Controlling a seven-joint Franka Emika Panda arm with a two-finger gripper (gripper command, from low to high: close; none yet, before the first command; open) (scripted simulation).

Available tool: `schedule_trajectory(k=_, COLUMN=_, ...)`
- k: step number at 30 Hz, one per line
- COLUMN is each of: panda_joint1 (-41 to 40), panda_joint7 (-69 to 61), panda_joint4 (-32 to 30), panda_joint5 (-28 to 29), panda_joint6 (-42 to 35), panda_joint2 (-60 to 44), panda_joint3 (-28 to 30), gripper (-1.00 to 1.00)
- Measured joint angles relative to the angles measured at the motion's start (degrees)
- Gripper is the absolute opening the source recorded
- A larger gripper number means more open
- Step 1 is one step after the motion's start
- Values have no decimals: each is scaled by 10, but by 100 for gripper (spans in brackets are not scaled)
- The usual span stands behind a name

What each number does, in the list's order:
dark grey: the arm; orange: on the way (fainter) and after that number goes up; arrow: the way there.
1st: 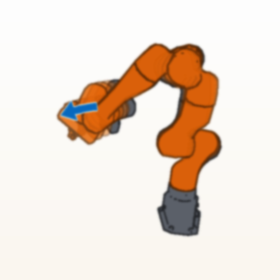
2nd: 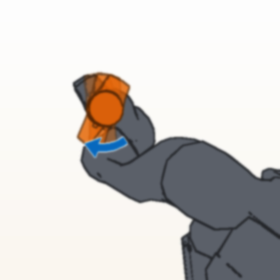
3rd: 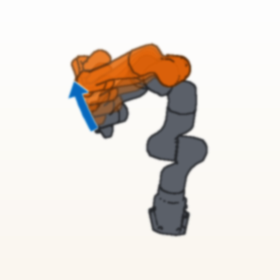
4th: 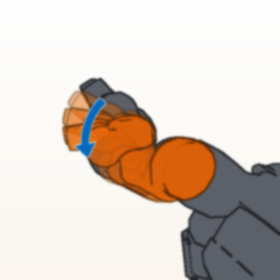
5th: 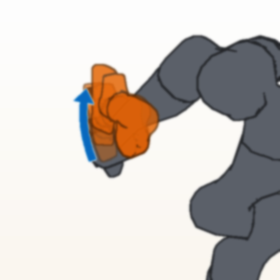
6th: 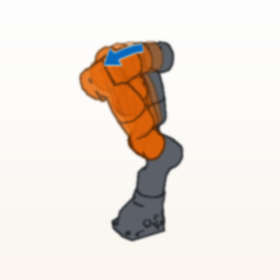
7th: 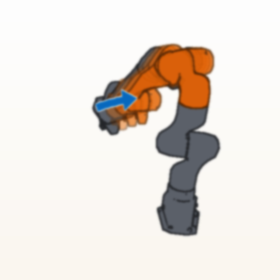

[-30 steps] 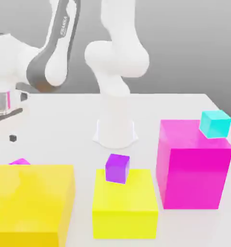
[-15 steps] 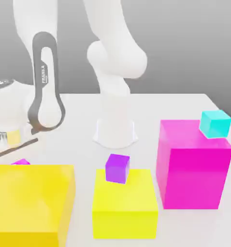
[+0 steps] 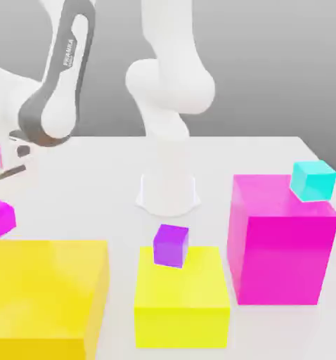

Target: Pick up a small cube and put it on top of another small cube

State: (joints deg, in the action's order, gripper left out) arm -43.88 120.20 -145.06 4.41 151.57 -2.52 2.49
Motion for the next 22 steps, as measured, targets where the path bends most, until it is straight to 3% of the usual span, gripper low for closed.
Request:
schedule_trajectory(k=15, panda_joint1=75, panda_joint7=65, panda_joint4=308, panda_joint5=-25, panda_joint6=-241, panda_joint2=-94, panda_joint3=-52, gripper=-100)
schedule_trajectory(k=18, panda_joint1=78, panda_joint7=84, panda_joint4=306, panda_joint5=-32, panda_joint6=-208, panda_joint2=-136, panda_joint3=-53, gripper=-100)
schedule_trajectory(k=19, panda_joint1=79, panda_joint7=86, panda_joint4=299, panda_joint5=-32, panda_joint6=-186, panda_joint2=-152, panda_joint3=-52, gripper=100)
schedule_trajectory(k=22, panda_joint1=79, panda_joint7=86, panda_joint4=299, panda_joint5=-32, panda_joint6=-186, panda_joint2=-152, panda_joint3=-52, gripper=100)
